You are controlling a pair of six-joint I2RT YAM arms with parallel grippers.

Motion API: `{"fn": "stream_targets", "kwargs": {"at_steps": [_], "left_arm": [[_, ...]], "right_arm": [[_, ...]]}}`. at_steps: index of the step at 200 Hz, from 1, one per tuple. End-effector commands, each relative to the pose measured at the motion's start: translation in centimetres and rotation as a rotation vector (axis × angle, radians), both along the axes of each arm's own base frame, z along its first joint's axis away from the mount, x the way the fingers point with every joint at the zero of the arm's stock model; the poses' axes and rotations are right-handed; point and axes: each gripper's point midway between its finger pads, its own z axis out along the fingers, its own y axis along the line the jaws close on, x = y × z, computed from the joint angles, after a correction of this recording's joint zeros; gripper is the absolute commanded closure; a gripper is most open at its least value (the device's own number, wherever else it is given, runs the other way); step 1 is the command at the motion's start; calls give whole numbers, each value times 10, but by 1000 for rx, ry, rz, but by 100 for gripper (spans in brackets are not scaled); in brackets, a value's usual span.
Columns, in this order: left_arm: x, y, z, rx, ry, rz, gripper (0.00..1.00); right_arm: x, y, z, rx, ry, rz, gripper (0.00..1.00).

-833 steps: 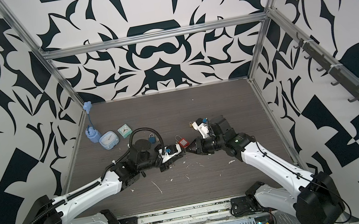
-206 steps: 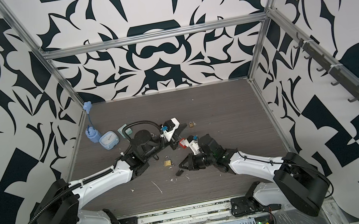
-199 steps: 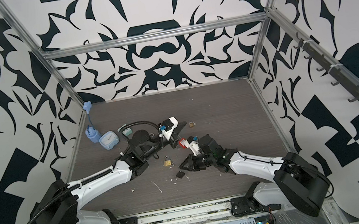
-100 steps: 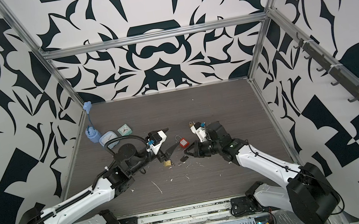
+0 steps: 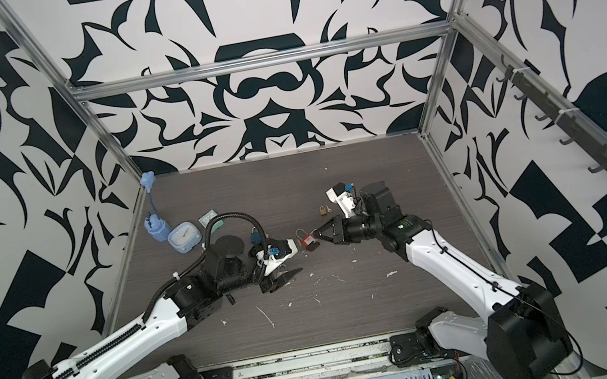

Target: Lock with the key

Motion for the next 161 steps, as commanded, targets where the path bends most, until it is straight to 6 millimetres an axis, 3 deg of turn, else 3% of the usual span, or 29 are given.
{"fn": "stream_targets", "kwargs": {"at_steps": [1, 34, 66, 115, 118, 125, 135, 149, 161], "left_arm": [[5, -9, 1, -35, -58, -6, 32], [15, -23, 1, -83, -60, 8, 35], [20, -30, -4, -93, -39, 18, 46], [27, -31, -1, -110, -51, 62, 67], [30, -32, -12, -87, -37, 67, 67], [31, -33, -13, -83, -39, 75, 69], [32, -33, -14, -81, -41, 80, 69], [32, -32, -19, -67, -24, 86, 56], [26, -28, -25, -36, 3, 76, 54]], "right_arm": [[-7, 4, 24, 60, -54, 44, 100], [-11, 5, 28, 84, -51, 60, 100], [-12, 5, 30, 98, -63, 61, 100], [-12, 6, 17, 100, -25, 53, 100], [-12, 6, 16, 101, -22, 52, 100], [-11, 6, 14, 103, -14, 49, 100], [-11, 6, 10, 102, 1, 44, 100], [-10, 5, 1, 90, 30, 28, 100], [-9, 3, -10, 70, 60, 9, 100]]}}
